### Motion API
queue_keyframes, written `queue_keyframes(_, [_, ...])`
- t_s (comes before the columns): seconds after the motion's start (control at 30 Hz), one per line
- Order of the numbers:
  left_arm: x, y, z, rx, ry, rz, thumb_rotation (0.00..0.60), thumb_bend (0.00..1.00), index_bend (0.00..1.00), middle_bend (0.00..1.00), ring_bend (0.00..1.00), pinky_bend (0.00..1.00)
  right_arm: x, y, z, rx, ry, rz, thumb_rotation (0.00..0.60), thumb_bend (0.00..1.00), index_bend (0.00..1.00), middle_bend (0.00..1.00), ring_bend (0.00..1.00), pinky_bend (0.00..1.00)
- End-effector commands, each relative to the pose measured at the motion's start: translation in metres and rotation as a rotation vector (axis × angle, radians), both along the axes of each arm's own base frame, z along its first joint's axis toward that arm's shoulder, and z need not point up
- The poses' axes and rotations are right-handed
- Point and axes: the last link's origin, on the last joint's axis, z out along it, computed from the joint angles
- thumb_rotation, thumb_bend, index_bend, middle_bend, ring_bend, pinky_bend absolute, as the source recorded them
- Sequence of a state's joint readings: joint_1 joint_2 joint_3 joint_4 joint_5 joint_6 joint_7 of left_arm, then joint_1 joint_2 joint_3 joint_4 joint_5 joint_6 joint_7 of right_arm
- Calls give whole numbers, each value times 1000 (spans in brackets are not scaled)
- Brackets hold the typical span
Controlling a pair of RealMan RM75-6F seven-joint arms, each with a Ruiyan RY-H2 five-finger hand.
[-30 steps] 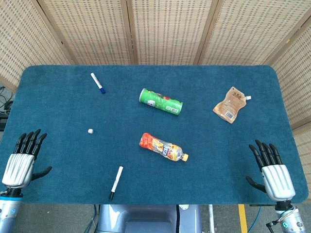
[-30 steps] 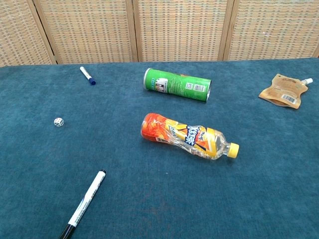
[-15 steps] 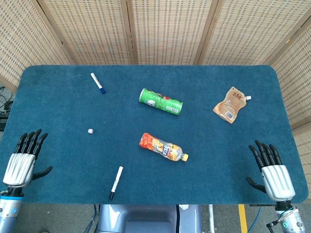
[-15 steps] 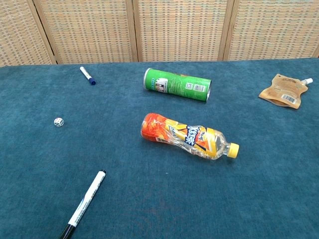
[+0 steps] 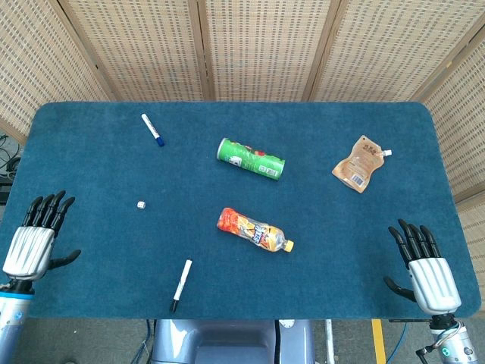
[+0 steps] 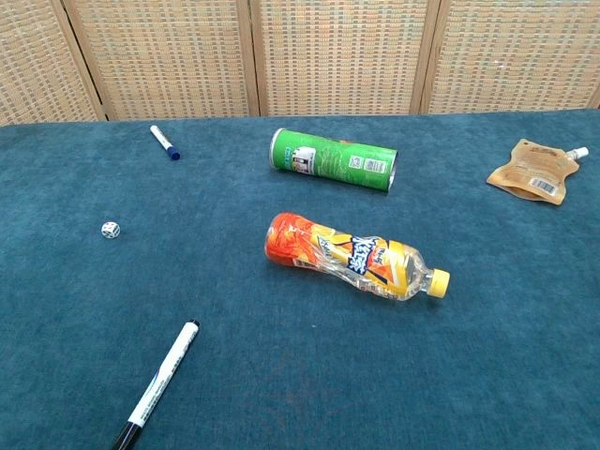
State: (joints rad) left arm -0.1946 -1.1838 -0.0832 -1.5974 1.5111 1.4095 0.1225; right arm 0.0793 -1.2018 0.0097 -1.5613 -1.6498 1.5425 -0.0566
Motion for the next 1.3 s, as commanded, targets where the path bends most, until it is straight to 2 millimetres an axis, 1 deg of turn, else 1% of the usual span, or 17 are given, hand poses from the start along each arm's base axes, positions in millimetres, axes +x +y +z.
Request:
queue_keyframes(0.03, [4, 22, 13, 2, 2, -11, 600, 172, 99, 0, 0, 0, 0, 0, 0, 4, -2, 1, 600, 208, 0, 0, 0, 0])
queue_keyframes(0.13, [5, 39, 18, -2, 20, -8, 600, 186, 155, 0, 0, 0, 0, 0, 0, 4, -6, 2, 600, 208, 0, 0, 0, 0])
queue_keyframes(0.27, [6, 56, 17, -41, 42, 20, 600, 210, 240, 0, 0, 0, 0, 0, 0, 6, -7, 2, 600, 208, 0, 0, 0, 0])
queue_keyframes(0.37, [6, 72, 13, -68, 58, 49, 600, 222, 289, 0, 0, 0, 0, 0, -1, 13, -10, 2, 600, 208, 0, 0, 0, 0])
queue_keyframes(0.47, [5, 87, 8, -91, 82, 76, 600, 225, 301, 0, 0, 0, 1, 0, 0, 12, -13, 5, 600, 208, 0, 0, 0, 0])
queue_keyframes(0.63, [6, 104, 0, -108, 103, 109, 600, 251, 350, 0, 0, 0, 1, 1, 1, 10, -21, 8, 600, 208, 0, 0, 0, 0])
queue_keyframes(0.77, [7, 118, -13, -127, 104, 140, 600, 264, 382, 0, 0, 0, 1, 1, 1, 15, -25, 11, 600, 208, 0, 0, 0, 0])
queue_keyframes(0.97, [12, 130, -33, -167, 131, 157, 600, 267, 395, 0, 0, 0, 2, 1, 2, 17, -33, 15, 600, 208, 0, 0, 0, 0])
queue_keyframes(1.3, [23, 142, -58, -210, 184, 175, 600, 269, 416, 0, 0, 0, 1, 1, 5, 12, -51, 17, 600, 208, 0, 0, 0, 0])
